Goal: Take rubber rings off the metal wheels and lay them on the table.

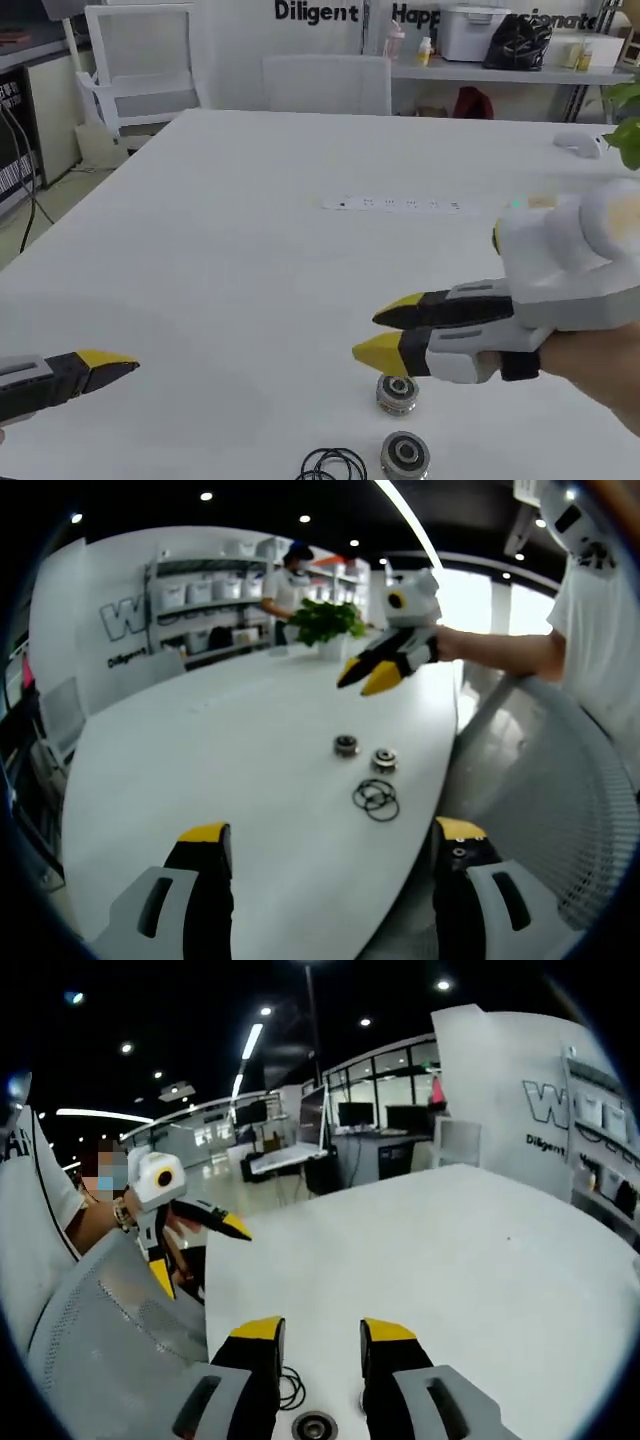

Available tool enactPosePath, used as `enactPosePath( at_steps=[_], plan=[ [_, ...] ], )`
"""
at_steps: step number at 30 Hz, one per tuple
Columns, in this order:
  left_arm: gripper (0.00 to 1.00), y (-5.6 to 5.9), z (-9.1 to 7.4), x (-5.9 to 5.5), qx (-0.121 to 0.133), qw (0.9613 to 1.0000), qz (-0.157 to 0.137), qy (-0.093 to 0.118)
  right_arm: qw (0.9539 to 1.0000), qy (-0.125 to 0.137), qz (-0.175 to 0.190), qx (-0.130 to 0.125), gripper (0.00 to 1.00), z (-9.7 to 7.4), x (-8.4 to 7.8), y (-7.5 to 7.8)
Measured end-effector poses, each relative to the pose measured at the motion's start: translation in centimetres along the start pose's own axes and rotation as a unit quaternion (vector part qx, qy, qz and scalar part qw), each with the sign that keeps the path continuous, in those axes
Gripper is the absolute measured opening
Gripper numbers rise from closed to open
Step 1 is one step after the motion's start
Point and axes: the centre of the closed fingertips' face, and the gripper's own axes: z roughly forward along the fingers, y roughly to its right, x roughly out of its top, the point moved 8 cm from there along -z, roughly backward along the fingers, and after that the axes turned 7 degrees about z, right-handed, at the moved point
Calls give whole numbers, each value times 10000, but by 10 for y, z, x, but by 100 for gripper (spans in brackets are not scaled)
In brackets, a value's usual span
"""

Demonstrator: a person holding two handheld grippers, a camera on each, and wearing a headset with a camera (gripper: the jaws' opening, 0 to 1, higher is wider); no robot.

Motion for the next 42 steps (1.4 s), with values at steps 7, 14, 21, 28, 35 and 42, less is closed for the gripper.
enactPosePath(
  at_steps=[7, 14, 21, 28, 35, 42],
  plan=[
    [84, 0, -3, -2, 5, 10000, 7, 13, 9988, 438, 178, 109, 44, -13, 13, -5],
    [84, -2, -7, -3, 77, 9999, -21, 61, 9939, 1054, 239, 202, 56, -38, 27, -13],
    [84, -2, -9, -3, 95, 9999, -28, 104, 9923, 1236, -25, -97, 71, -65, 22, -10],
    [85, -1, -8, -2, 76, 9998, -73, 157, 9907, 1301, -62, -389, 82, -87, 8, -8],
    [89, 2, -5, -3, 20, 9996, -195, 208, 9883, 1294, 195, -782, 87, -102, -17, -1],
    [95, 3, -4, -3, 16, 9994, -255, 218, 9878, 1002, 520, -1074, 91, -111, -51, 5]
  ],
)
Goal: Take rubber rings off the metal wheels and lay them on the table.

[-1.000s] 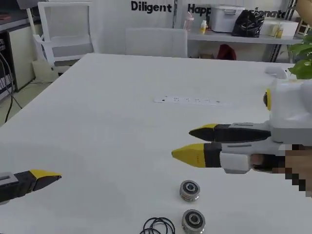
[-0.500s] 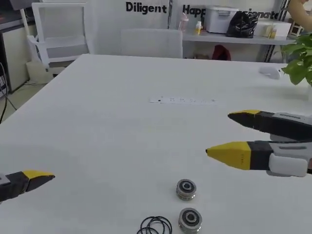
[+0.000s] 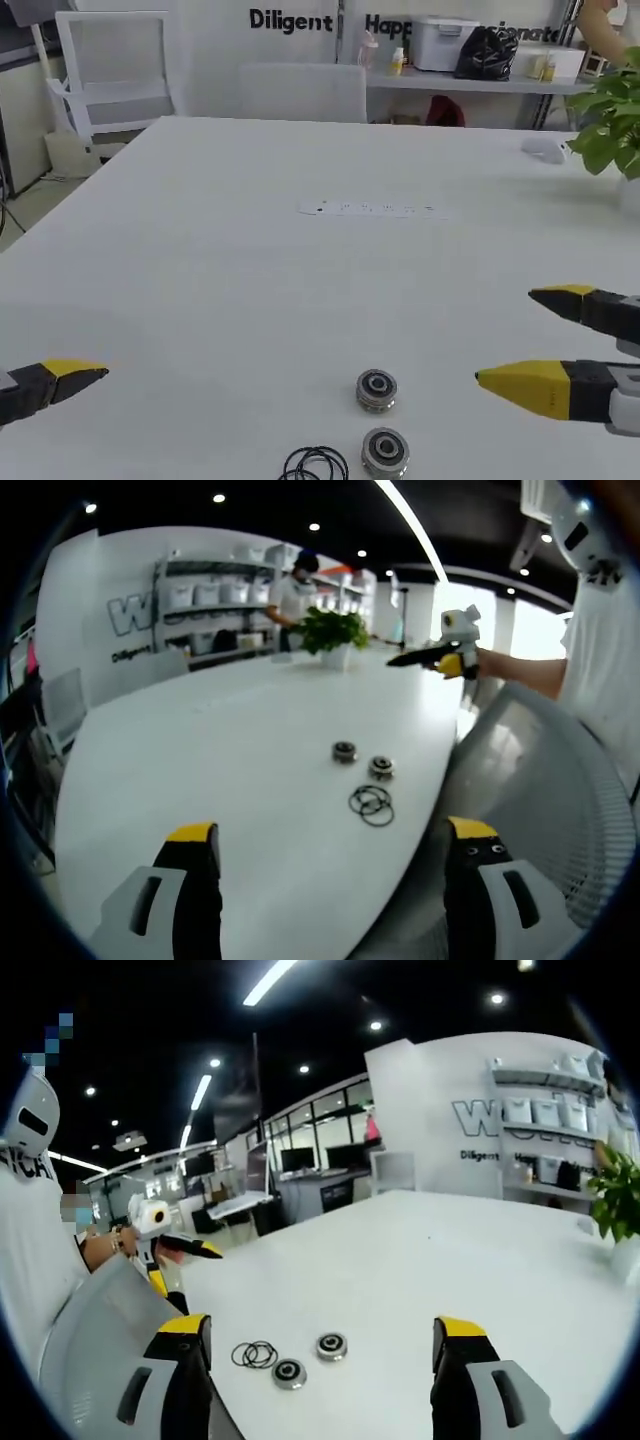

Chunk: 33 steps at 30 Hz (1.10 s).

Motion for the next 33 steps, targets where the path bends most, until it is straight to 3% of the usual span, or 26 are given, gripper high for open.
enactPosePath(
  at_steps=[7, 10, 13, 16, 22, 25, 27, 33],
  plan=[
    [100, 2, 2, -1, -22, 9999, -147, -14, 9988, -152, 403, -215, 96, -8, -25, 8],
    [100, 4, 4, -4, -99, 9998, -155, -116, 9982, -198, 498, -280, 96, -9, -34, 9],
    [100, 6, 5, -5, -153, 9996, -164, -140, 9964, -499, 554, -415, 96, -8, -51, 10],
    [100, 7, 5, -7, -167, 9995, -190, -177, 9931, -832, 735, -384, 99, -5, -67, 7],
    [100, 9, 7, -11, -217, 9992, -217, -274, 9880, -1299, 767, -333, 99, -3, -86, 5],
    [100, 10, 8, -14, -217, 9989, -243, -333, 9829, -1702, 520, -469, 98, -4, -94, 9],
    [100, 10, 9, -16, -214, 9988, -227, -368, 9804, -1860, 477, -433, 96, -4, -99, 7],
    [100, 14, 9, -19, -252, 9985, -276, -394, 9809, -1809, 584, -418, 96, -5, -99, 9]
  ],
)
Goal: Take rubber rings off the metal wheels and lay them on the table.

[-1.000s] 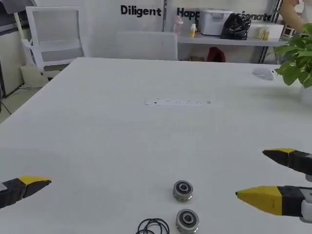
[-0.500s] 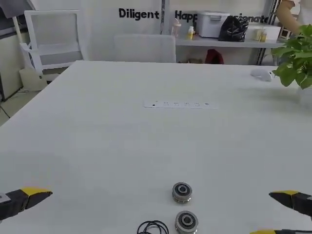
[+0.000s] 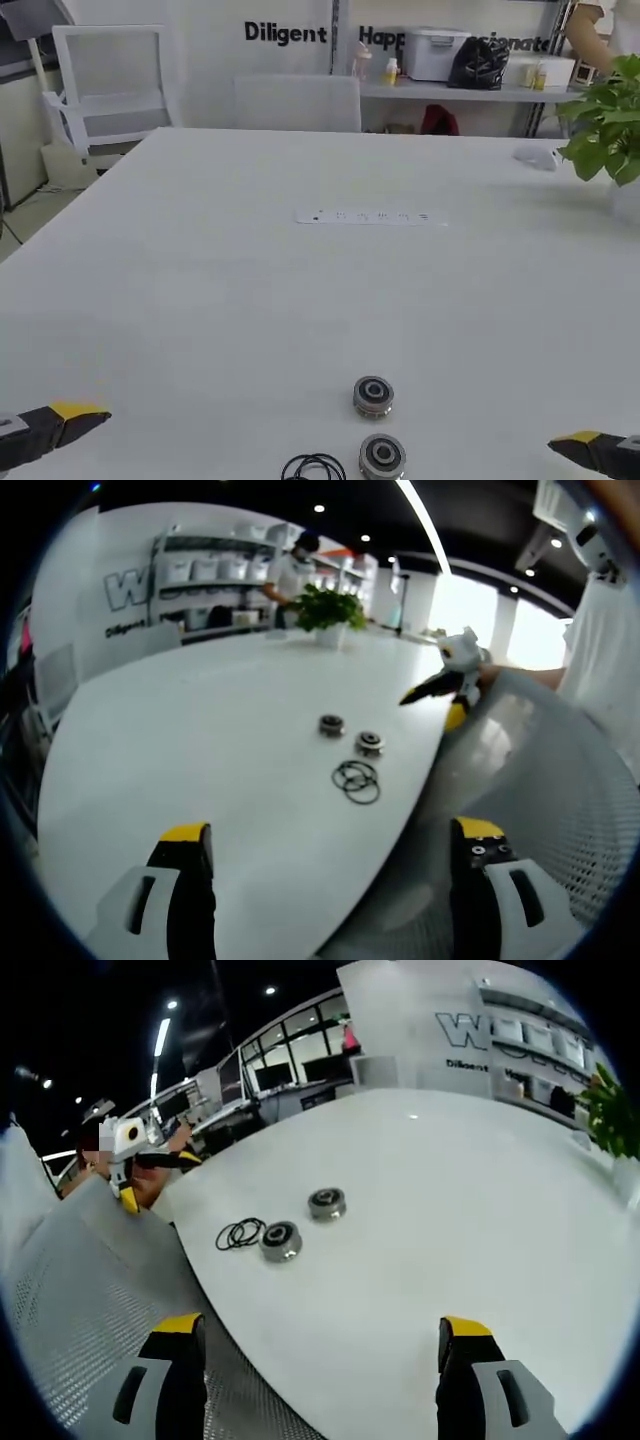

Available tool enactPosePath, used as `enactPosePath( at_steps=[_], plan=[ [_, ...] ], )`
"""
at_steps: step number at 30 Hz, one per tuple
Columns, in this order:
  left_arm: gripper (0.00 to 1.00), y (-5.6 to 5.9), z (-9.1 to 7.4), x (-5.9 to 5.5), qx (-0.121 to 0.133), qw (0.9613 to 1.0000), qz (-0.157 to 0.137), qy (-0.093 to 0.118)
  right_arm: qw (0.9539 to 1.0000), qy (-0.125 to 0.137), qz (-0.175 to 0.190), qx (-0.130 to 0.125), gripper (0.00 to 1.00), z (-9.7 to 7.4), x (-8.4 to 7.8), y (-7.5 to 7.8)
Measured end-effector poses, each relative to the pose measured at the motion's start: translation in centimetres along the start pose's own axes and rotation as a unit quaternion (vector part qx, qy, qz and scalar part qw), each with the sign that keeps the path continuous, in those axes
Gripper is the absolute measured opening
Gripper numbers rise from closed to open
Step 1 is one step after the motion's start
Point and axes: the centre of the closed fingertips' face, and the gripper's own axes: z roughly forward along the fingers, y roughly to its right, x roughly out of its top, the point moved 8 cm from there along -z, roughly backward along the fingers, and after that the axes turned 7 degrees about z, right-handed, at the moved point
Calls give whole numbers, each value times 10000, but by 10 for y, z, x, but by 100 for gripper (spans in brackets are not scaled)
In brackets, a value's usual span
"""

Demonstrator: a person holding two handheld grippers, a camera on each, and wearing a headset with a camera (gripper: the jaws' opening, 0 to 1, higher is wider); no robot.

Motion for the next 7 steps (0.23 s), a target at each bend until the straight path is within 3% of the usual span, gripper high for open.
enactPosePath(
  at_steps=[7],
  plan=[
    [100, 0, -1, -1, 50, 10000, -62, 21, 9998, -106, 125, -107, 93, 0, -4, 1]
  ],
)
